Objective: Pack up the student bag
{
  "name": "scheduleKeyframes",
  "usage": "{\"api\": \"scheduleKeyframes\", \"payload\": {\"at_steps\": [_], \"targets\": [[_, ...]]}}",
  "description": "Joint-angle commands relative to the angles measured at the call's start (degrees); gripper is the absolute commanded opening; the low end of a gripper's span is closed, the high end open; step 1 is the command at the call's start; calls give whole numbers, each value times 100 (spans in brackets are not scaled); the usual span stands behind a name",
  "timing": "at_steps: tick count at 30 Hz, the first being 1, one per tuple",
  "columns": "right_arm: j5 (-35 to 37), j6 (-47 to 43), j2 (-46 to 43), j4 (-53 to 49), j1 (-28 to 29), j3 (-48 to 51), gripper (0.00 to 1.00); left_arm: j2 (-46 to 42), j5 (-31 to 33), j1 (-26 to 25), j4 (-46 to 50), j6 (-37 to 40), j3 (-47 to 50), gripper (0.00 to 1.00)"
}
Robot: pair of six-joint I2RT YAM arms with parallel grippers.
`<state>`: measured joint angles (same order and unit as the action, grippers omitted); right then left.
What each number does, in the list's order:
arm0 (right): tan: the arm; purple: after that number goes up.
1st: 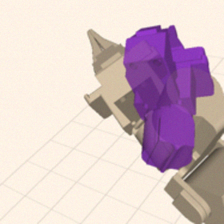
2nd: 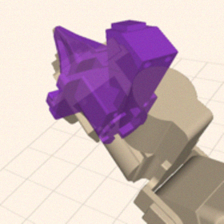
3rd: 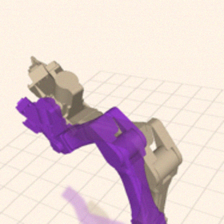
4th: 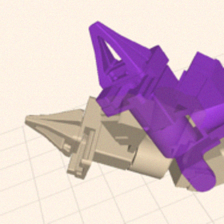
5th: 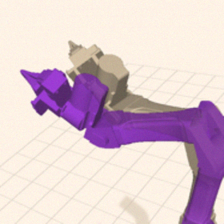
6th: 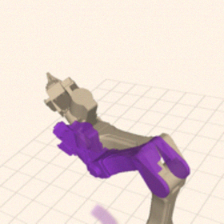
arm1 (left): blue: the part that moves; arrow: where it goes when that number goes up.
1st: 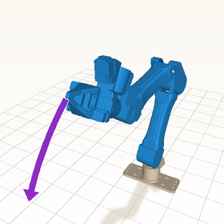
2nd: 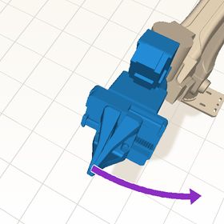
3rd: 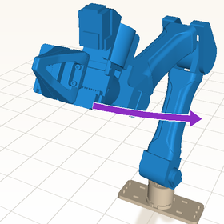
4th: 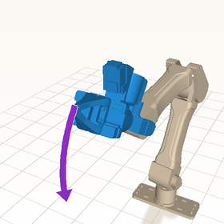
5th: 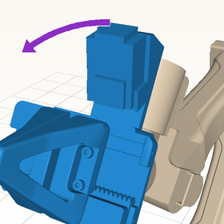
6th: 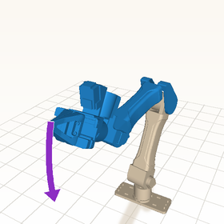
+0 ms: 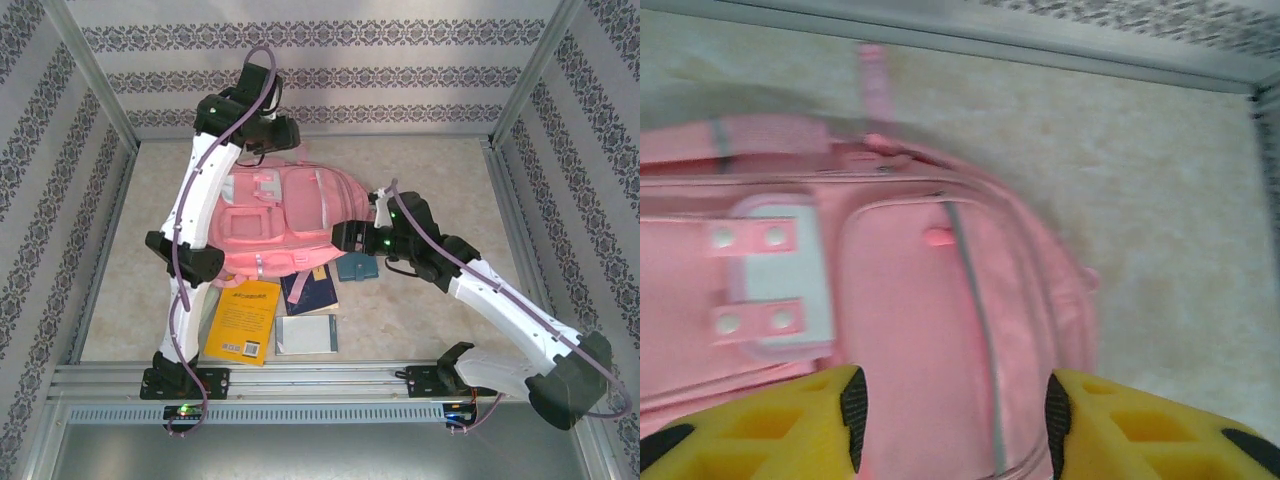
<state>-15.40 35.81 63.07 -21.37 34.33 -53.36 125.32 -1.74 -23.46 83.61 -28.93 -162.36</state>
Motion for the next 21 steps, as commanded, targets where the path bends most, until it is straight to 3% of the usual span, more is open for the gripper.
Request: {"api": "scheduleKeyframes", "payload": {"at_steps": [1, 6, 8, 11, 17, 21], "targets": [[196, -205, -75, -486, 97, 128, 84, -501, 985, -278, 1341, -98, -174, 50], [289, -228, 9, -762, 153, 156, 83, -814, 1778, -1007, 1829, 114, 263, 53], [333, -240, 84, -846, 161, 142, 83, -1142, 1876, -1122, 1552, 107, 952, 54], [521, -238, 194, -1067, 161, 57, 82, -2174, 2129, -1089, 622, -79, 2900, 55], [558, -458, 193, -1308, 139, -43, 83, -4483, 1519, -680, -928, -974, 6679, 53], [431, -464, 187, -1302, 109, 84, 83, -5736, 348, -686, -2159, -1435, 8883, 49]]}}
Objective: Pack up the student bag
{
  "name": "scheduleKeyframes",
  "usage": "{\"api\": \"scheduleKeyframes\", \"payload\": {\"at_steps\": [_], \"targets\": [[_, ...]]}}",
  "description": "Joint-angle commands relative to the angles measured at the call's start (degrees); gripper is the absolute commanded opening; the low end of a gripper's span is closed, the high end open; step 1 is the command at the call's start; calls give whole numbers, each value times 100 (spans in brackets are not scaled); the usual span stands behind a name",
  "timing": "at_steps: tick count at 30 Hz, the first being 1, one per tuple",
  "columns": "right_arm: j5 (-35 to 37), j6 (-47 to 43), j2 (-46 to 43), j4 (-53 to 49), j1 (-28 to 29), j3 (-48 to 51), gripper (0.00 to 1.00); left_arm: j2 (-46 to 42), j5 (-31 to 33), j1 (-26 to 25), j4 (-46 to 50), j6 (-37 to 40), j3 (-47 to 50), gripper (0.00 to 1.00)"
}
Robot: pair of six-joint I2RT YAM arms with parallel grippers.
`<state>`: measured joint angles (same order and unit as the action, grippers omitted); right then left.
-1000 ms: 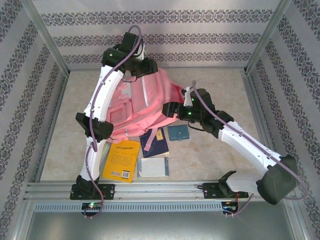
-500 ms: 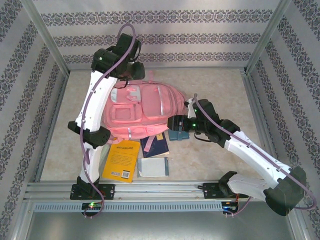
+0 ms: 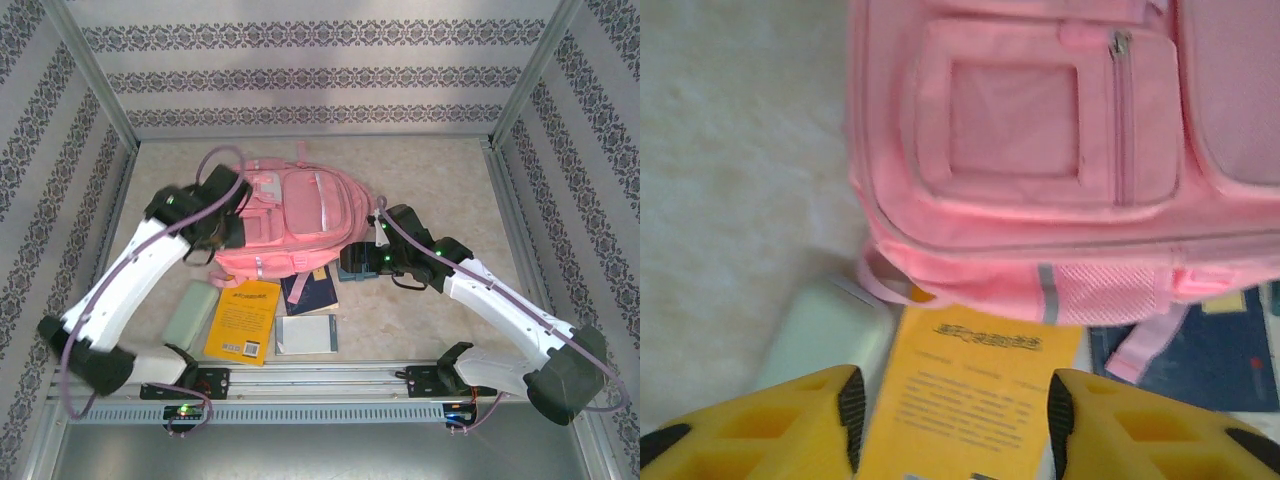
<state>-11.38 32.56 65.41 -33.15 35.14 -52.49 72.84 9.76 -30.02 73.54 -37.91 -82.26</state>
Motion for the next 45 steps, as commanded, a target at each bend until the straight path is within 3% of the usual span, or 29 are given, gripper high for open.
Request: {"api": "scheduleKeyframes", "payload": {"at_steps": [1, 6, 12, 17, 25, 33, 36, 38, 45], "targets": [[-6, -109, -41, -112, 17, 30, 83, -694, -1033, -40, -1361, -699, 1365, 48], [-106, 40, -49, -14, -5, 125, 83, -1219, -1275, -302, -2097, -1381, 2990, 38], [-93, 80, -61, -82, -4, 29, 83, -765, -1285, -515, -2984, -1440, 3906, 20], [-93, 162, -172, -121, -8, 64, 82, -335, -1386, -514, -3779, -1386, 4414, 18], [-93, 256, -221, -148, -2, -6, 82, 652, -1576, -514, -4702, -1102, 4571, 19], [-135, 301, -174, -116, 1, 15, 82, 1680, -1966, -515, -5104, -652, 3710, 20], [-132, 297, -202, -103, -1, 70, 83, 1204, -1883, -516, -4606, -428, 3368, 26], [-136, 299, -232, -74, -7, 120, 83, 755, -1770, -483, -3986, -244, 3200, 38], [-241, 339, -187, 88, -7, 320, 85, -406, -270, -129, -1272, -916, 2922, 69]]}}
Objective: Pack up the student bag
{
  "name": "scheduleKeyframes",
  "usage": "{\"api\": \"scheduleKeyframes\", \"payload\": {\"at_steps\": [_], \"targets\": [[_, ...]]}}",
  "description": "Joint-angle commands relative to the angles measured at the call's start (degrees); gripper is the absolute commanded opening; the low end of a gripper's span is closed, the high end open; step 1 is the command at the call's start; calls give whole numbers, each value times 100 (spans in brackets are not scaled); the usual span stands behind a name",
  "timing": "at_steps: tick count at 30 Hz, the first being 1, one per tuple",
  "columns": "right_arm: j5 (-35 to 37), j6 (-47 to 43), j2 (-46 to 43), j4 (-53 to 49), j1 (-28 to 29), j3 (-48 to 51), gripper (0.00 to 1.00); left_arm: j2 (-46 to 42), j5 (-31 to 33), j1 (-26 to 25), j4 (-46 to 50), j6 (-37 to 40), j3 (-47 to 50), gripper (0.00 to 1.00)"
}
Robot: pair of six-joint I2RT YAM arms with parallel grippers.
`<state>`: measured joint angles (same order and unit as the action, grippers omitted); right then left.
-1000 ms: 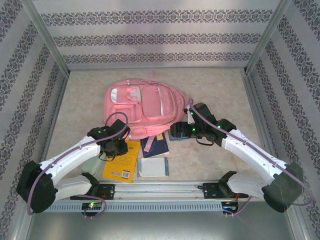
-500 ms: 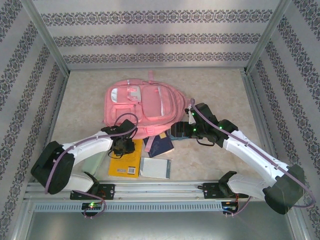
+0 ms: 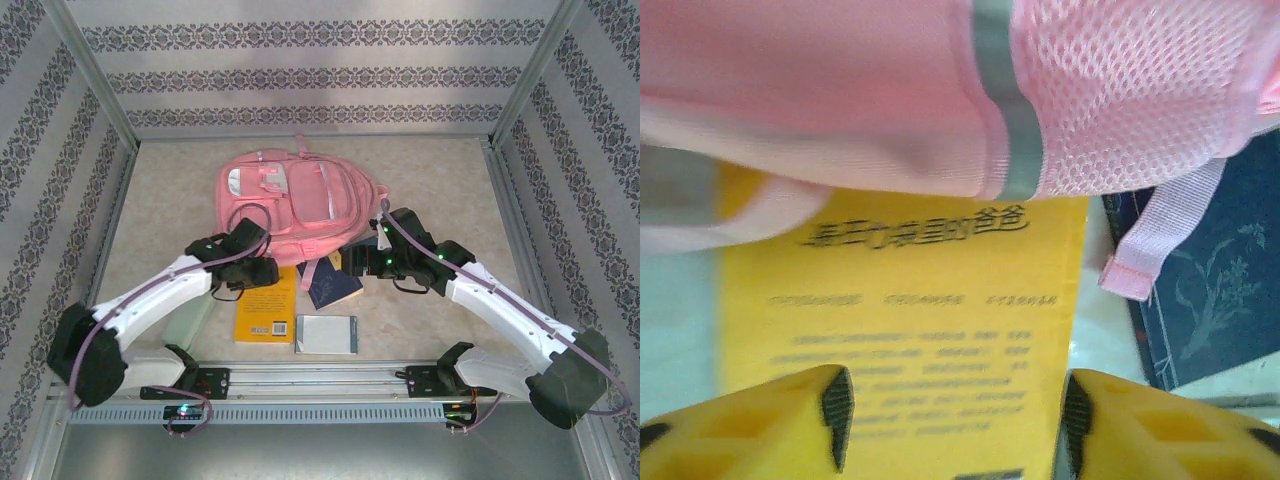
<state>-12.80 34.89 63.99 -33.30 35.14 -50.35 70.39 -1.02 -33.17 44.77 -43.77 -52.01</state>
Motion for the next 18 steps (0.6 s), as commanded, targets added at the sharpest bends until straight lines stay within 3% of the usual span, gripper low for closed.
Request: {"api": "scheduleKeyframes", "payload": {"at_steps": [1, 4, 11, 18], "targets": [[-116, 112, -26, 119, -7, 104, 85, -177, 921, 334, 1957, -586, -117, 71], [-135, 112, 33, 139, -9, 63, 86, -145, 922, 815, 2500, -956, -13, 73], [-240, 106, 126, 157, -11, -27, 87, -369, 754, 1680, 2031, -874, 523, 80], [-257, 168, 73, 130, -11, 75, 87, -303, -142, 1758, 873, -467, 985, 78]]}}
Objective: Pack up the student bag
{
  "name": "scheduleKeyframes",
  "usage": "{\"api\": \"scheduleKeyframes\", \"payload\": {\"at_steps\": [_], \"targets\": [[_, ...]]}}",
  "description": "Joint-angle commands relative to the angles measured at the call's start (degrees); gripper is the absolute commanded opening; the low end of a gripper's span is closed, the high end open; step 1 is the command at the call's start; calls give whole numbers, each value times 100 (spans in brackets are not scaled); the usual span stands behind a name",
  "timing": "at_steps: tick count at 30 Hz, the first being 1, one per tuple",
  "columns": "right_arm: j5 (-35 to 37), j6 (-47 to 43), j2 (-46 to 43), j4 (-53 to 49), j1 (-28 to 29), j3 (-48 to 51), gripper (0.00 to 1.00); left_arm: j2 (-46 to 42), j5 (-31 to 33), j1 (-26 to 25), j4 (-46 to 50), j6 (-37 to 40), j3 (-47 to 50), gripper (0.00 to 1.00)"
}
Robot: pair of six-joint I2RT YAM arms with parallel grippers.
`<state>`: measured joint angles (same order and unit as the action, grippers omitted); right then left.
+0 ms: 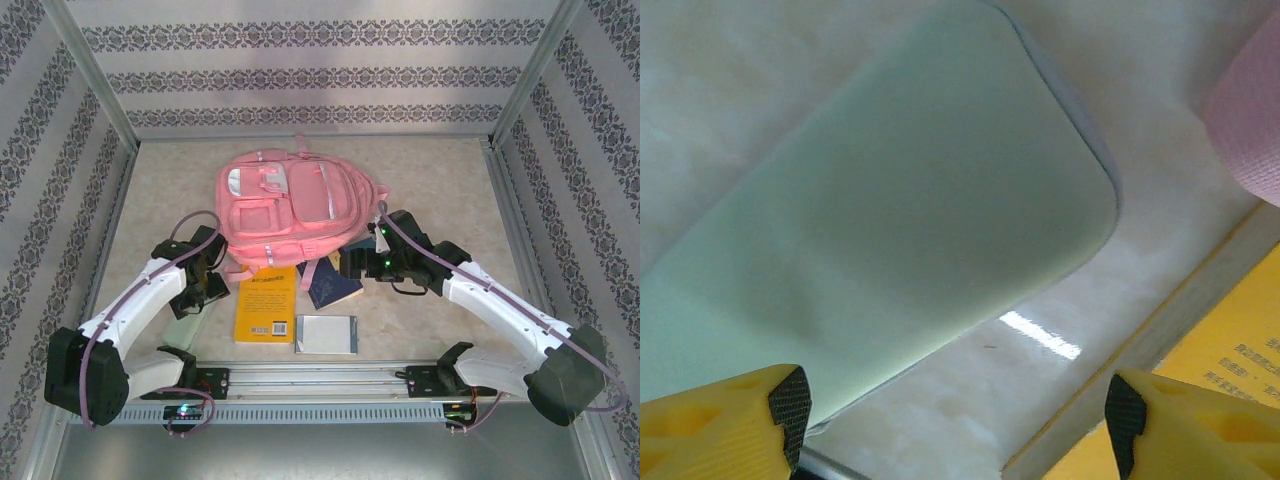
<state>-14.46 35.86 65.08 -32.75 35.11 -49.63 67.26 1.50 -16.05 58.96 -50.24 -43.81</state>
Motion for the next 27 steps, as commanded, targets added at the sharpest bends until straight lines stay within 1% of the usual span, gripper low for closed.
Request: {"api": "scheduleKeyframes", "payload": {"at_steps": [1, 5, 9, 14, 18, 21, 23, 27], "targets": [[-105, 88, -50, 91, -11, 30, 87, 4, -434, 48, -685, 220, 230, 78], [-162, 180, -105, 155, -3, 102, 87, 118, -404, 51, -1049, 494, 290, 77], [-197, 216, -124, 194, -10, 159, 87, 329, -437, 63, -1338, 704, 144, 77], [-239, 255, -118, 269, -1, 227, 87, 534, -857, 64, -1941, 678, -160, 77], [-258, 257, -83, 277, 3, 248, 87, 335, -1221, 66, -2336, 599, -487, 77], [-254, 249, -90, 269, -4, 243, 87, 13, -1108, 91, -2142, 589, -678, 77], [-257, 238, -105, 270, 0, 267, 87, -204, -963, 180, -1844, 585, -699, 77], [-277, 216, -113, 265, -5, 301, 87, -377, -250, 403, -924, 626, -709, 77]]}}
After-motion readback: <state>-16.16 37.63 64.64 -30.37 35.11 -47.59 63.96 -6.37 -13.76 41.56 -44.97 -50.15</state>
